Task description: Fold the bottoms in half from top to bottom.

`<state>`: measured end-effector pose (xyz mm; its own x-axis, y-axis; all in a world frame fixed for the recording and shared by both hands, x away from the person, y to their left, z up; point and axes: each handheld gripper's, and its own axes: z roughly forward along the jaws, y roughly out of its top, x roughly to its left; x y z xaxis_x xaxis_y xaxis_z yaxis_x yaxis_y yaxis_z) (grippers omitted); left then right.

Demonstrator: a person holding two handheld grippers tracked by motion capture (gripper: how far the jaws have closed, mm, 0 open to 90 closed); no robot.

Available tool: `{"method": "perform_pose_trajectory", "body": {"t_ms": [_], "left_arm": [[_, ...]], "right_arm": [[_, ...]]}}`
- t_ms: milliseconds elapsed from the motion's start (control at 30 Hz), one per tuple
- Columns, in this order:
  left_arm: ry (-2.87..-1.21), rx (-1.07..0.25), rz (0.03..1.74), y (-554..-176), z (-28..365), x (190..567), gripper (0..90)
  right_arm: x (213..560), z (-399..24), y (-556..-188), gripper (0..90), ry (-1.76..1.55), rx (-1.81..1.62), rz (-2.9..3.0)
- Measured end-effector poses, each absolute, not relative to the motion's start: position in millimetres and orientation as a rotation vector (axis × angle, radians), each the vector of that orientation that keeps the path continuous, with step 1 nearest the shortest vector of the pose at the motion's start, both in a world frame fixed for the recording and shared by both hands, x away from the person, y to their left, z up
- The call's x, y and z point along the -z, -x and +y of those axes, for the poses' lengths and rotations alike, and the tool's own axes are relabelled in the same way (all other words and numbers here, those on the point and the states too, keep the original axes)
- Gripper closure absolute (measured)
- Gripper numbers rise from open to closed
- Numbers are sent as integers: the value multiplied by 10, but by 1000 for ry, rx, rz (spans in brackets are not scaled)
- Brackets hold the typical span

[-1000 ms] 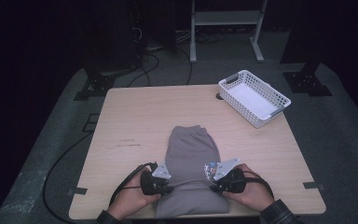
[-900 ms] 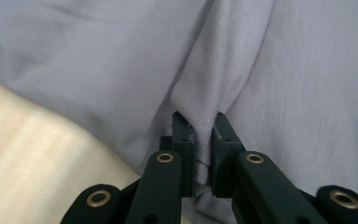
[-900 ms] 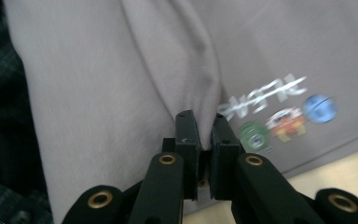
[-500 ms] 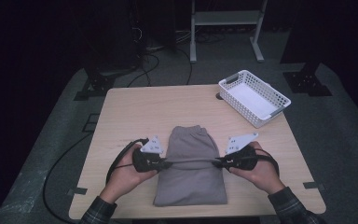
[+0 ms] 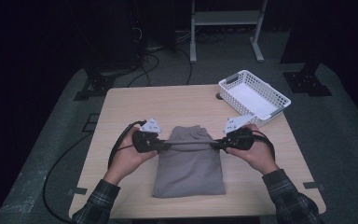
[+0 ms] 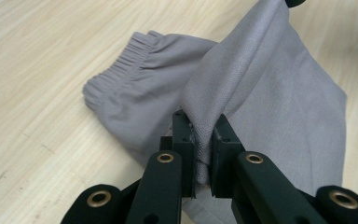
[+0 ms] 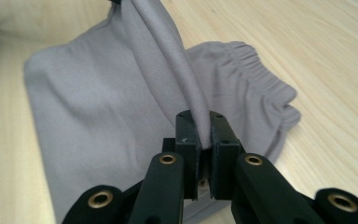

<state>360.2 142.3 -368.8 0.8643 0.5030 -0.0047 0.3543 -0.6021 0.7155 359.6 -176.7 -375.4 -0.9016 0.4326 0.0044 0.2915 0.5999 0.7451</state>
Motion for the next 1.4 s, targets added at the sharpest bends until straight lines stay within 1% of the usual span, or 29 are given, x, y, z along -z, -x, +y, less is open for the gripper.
{"method": "perform_pose_trajectory", "body": {"t_ms": [300,533,733,967,1133,1200,1233,1267,1300,1400], "left_arm": [[-2311,-268,680,-3886,1378,3837,827],[-2305,-241,736,-4150,1375,4030,821],[-2301,-229,782,-4280,1356,4155,805],[-2314,-220,814,-4365,1325,4289,786],[-2323,-227,825,-4409,1318,4352,738],[-2321,-229,823,-4413,1318,4358,692],[-2321,-230,819,-4417,1329,4358,662],[-2319,-226,818,-4414,1336,4353,628],[-2314,-223,815,-4407,1347,4343,596],[-2291,-238,804,-4376,1391,4278,543]], "right_arm": [[3896,-1683,-3883,839,-655,-1101,2653],[4109,-1637,-4127,837,-726,-1058,2669],[4225,-1623,-4283,831,-770,-1037,2683],[4342,-1605,-4383,810,-811,-1009,2689],[4397,-1591,-4431,755,-827,-989,2695],[4403,-1589,-4437,741,-829,-988,2692],[4407,-1592,-4446,689,-827,-995,2682],[4402,-1599,-4445,660,-828,-997,2677],[4396,-1608,-4443,645,-835,-1013,2668],[4340,-1648,-4418,590,-841,-1055,2635]]}}
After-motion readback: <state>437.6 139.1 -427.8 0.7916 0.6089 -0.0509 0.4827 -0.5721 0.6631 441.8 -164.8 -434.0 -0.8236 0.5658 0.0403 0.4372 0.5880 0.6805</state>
